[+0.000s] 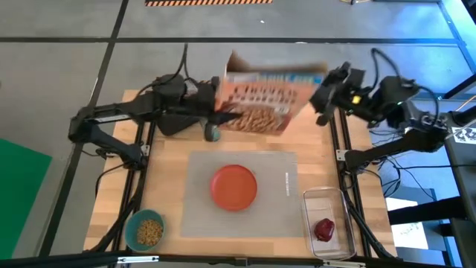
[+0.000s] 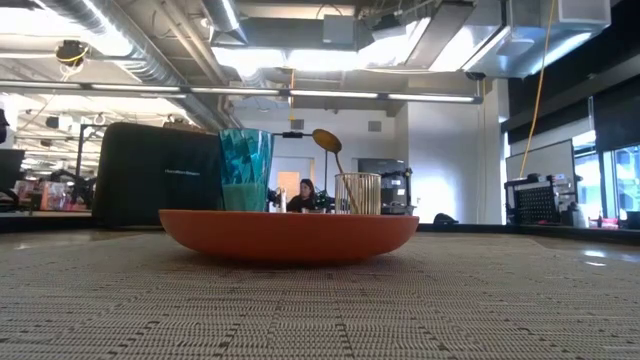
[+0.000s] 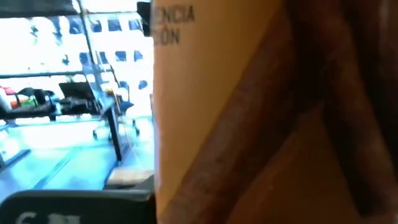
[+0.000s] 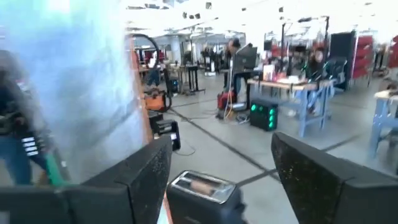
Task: Arrange a breakfast setting
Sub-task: Pour the cereal into the green bowl
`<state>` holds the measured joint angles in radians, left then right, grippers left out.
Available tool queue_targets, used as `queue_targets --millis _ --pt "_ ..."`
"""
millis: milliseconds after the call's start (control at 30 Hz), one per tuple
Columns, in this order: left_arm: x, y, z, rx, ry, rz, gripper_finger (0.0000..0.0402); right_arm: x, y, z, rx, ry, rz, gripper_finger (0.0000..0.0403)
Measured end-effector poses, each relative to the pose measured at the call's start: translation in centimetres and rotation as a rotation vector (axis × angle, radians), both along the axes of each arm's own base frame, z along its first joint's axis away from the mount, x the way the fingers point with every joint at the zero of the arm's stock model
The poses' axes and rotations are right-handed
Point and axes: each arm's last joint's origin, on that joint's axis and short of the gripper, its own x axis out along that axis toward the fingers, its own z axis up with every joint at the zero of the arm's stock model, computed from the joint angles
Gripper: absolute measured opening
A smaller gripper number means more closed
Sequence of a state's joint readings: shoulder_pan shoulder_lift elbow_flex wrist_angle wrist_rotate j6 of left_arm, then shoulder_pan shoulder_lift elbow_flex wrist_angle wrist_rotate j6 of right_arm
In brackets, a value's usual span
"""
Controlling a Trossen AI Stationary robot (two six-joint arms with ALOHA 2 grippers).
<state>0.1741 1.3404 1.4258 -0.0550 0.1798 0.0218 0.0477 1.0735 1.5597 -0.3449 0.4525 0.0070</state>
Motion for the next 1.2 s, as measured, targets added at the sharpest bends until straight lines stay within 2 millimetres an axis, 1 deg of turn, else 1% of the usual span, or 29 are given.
queue_targets --millis 133,267,333,400,467,600,700,833,900,967,1033,1067,1133,1200 --pt "1.7 1.9 -0.2 -0.099 -0.107 0.039 0.0113 -3.0 -1.1 0.9 -0.053 -0.043 -0.046 0.0277" --pt "3.1 3.6 -1.4 -0.149 -0.100 0.084 0.0113 -6.8 -1.7 2.0 -0.102 -0.132 -0.026 0.0287" --pt "3.7 4.2 -2.2 -0.154 -0.073 0.089 0.0113 -7.8 -1.8 2.2 -0.133 -0.154 0.032 0.0291" --pt "4.4 4.6 -2.8 -0.139 -0.061 0.050 0.0113 -8.5 -1.9 2.3 -0.138 -0.168 0.072 0.0295" --pt "5.1 4.9 -3.4 -0.108 -0.062 -0.002 0.0113 -8.4 -2.1 2.0 -0.133 -0.136 0.086 0.0298" --pt "6.1 5.1 -3.8 -0.076 -0.112 -0.051 0.0113 -6.9 -2.8 1.0 -0.100 -0.037 0.148 0.0305" --pt "6.4 5.2 -4.1 -0.044 -0.121 -0.052 0.0113 -5.9 -3.4 0.5 -0.085 0.013 0.148 0.0314" --pt "6.7 5.1 -4.4 0.015 -0.110 -0.092 0.0113 -4.5 -3.7 0.2 -0.072 0.035 0.256 0.0327" --pt "6.7 5.0 -4.5 0.027 -0.102 -0.102 0.0113 -3.7 -3.9 0.0 -0.071 0.053 0.304 0.0329" --pt "6.7 5.0 -4.6 0.031 -0.088 -0.100 0.0113 -3.0 -4.1 -0.3 -0.064 0.074 0.309 0.0324" --pt "6.7 5.1 -4.9 0.020 -0.064 -0.082 0.0113 -2.3 -4.3 -0.5 -0.061 0.090 0.316 0.0301" --pt "6.7 5.2 -5.0 0.015 -0.053 -0.071 0.0113 -2.0 -4.4 -0.6 -0.062 0.098 0.329 0.0283" --pt "6.7 5.2 -5.2 0.007 -0.033 -0.068 0.0113 -1.5 -4.5 -0.8 -0.058 0.109 0.356 0.0230" --pt "6.8 5.2 -5.2 0.002 -0.029 -0.072 0.0113 -1.1 -4.6 -1.0 -0.058 0.116 0.380 0.0165"
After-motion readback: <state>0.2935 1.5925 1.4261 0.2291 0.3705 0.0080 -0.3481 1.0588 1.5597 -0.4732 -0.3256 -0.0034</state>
